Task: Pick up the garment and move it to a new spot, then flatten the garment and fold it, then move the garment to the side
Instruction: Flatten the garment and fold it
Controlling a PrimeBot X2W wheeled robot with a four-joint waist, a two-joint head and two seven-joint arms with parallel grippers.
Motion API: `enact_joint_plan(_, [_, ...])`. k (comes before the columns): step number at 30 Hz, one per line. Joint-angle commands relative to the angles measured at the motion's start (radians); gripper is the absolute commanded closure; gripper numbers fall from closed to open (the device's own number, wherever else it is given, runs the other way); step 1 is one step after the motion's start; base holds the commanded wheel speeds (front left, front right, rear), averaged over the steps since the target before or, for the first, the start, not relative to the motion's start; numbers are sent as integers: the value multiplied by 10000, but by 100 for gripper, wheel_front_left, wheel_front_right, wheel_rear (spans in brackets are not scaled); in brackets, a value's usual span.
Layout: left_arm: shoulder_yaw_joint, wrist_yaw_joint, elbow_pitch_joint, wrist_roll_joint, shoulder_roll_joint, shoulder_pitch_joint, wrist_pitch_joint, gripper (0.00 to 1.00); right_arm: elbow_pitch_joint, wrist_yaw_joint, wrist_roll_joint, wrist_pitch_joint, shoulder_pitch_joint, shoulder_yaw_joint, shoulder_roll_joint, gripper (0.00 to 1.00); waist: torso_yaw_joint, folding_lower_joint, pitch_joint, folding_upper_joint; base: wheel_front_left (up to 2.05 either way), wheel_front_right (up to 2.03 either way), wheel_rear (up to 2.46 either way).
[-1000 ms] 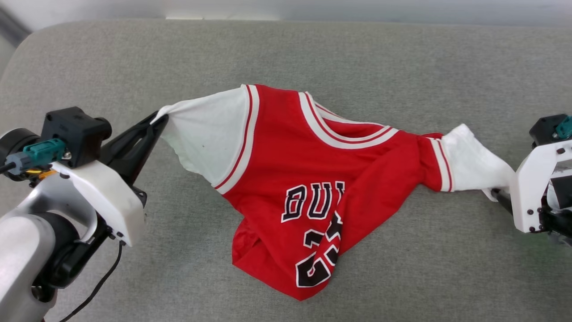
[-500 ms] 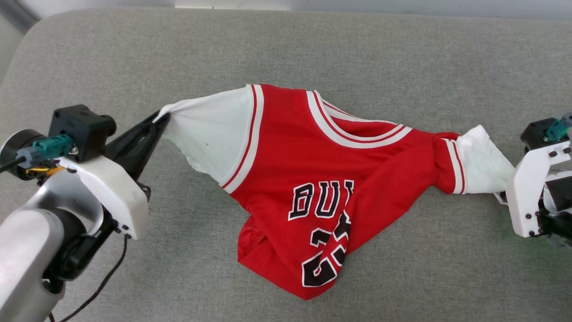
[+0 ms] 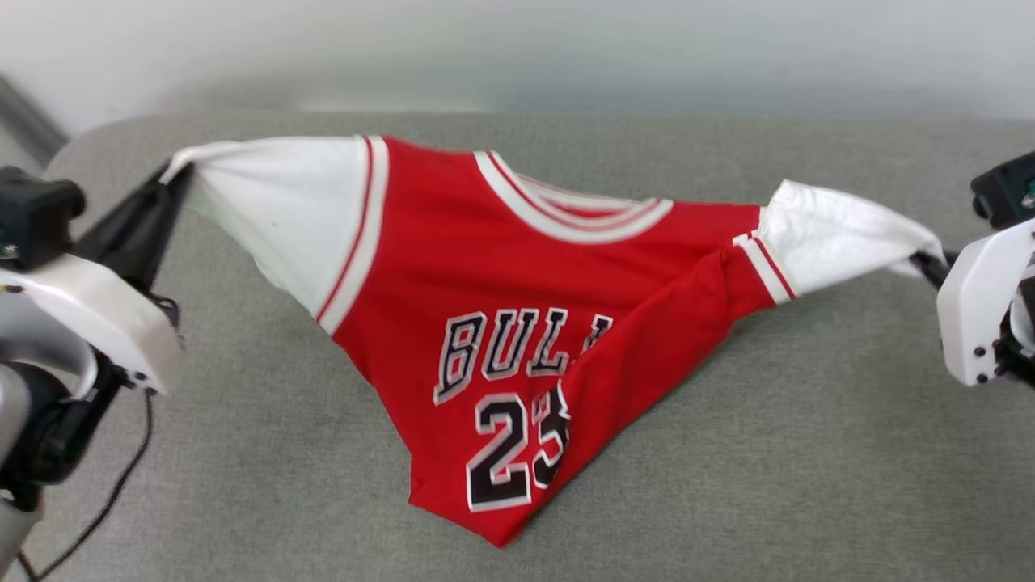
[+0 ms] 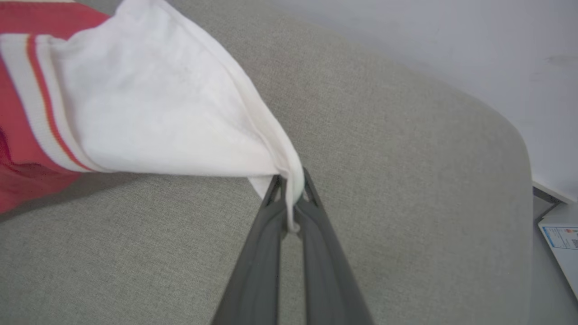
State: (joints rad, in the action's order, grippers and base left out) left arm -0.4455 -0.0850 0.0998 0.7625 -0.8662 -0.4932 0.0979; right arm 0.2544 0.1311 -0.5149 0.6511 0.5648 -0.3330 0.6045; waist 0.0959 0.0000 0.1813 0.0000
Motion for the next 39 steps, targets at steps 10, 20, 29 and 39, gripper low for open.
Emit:
enact_joint_plan(10, [1585, -765, 589, 82, -986, 541, -1265, 100, -1023, -7, -182, -3304, 1225, -534, 755, 100, -711, 0, -1623, 0, 0, 0, 0])
enact_joint_plan(20, [2982, -1150, 1603, 479, -1569, 626, -1915, 100, -2140, -7, -489, -3933, 2177, 142, 778, 100, -988, 0, -1926, 0, 0, 0, 0])
enact_joint_plan(29, [3424, -984, 1857, 928, -2012, 226, -1553, 100, -2745, -9, -118, -3087, 3143, 1006, 570, 100, -1180, 0, -1183, 0, 0, 0, 0])
enact_joint_plan(39, [2550, 54, 237, 512, -1720, -3606, -894, 100, -1517, -9, 536, -2799, 6029, 572, 734, 100, -1255, 0, 1283, 0, 0, 0, 0])
